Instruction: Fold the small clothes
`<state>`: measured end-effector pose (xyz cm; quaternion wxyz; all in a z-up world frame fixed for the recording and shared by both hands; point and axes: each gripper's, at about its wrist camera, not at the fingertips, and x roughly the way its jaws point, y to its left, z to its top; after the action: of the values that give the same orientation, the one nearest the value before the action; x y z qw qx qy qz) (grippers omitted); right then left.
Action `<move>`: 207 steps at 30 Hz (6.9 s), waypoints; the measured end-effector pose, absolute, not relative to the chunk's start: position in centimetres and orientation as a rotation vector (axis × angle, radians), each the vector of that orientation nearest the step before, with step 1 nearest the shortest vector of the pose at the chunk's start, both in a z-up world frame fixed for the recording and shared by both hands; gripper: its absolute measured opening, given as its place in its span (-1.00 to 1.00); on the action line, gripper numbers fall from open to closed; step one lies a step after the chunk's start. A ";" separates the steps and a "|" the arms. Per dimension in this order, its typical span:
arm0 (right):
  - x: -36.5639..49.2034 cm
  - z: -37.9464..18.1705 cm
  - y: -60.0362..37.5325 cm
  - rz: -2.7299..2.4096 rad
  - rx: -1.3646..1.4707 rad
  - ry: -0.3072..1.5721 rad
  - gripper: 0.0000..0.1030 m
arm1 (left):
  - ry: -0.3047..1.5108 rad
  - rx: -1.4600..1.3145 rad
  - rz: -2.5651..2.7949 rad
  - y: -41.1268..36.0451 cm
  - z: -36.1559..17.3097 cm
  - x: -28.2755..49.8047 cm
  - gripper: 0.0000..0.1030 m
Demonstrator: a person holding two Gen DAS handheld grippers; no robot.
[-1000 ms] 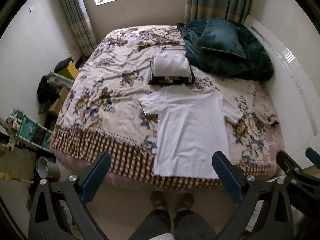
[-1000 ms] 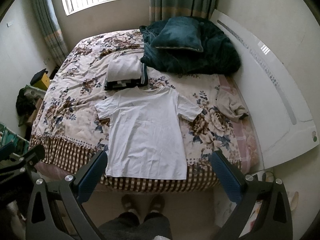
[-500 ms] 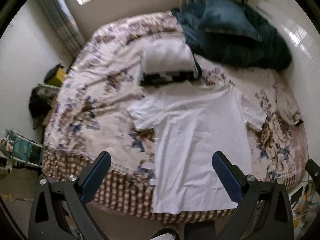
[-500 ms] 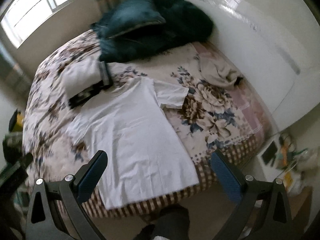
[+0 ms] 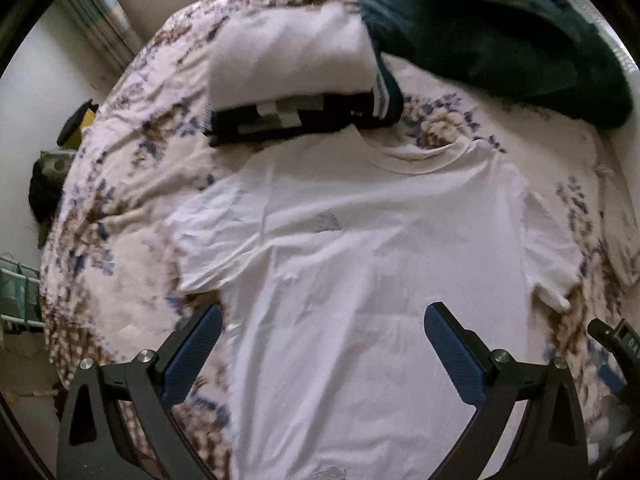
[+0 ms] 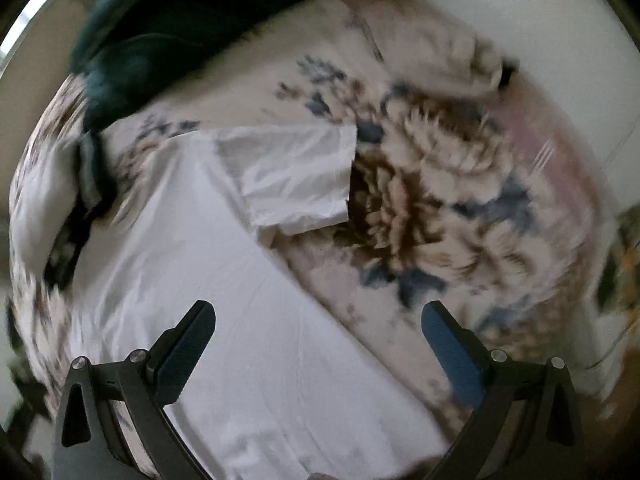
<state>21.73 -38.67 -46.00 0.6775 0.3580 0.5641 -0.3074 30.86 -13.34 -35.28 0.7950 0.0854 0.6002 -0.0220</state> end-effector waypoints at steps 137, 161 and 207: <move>33.1 -60.4 -24.0 -0.369 0.452 1.302 0.22 | 1.044 -0.562 0.199 11.2 -46.9 38.0 -0.93; 30.3 -58.8 -29.2 -0.238 0.766 1.249 0.22 | 1.185 -0.052 -0.240 -2.6 -45.7 37.8 0.83; 53.1 -61.2 -41.3 -0.244 0.524 1.461 -0.39 | 1.298 0.175 -0.252 -8.8 -54.7 52.7 0.82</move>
<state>53.13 -41.33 -61.17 0.7071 0.2357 0.6575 -0.1099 52.73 -8.81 -54.72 0.7857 0.0813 0.6020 -0.1169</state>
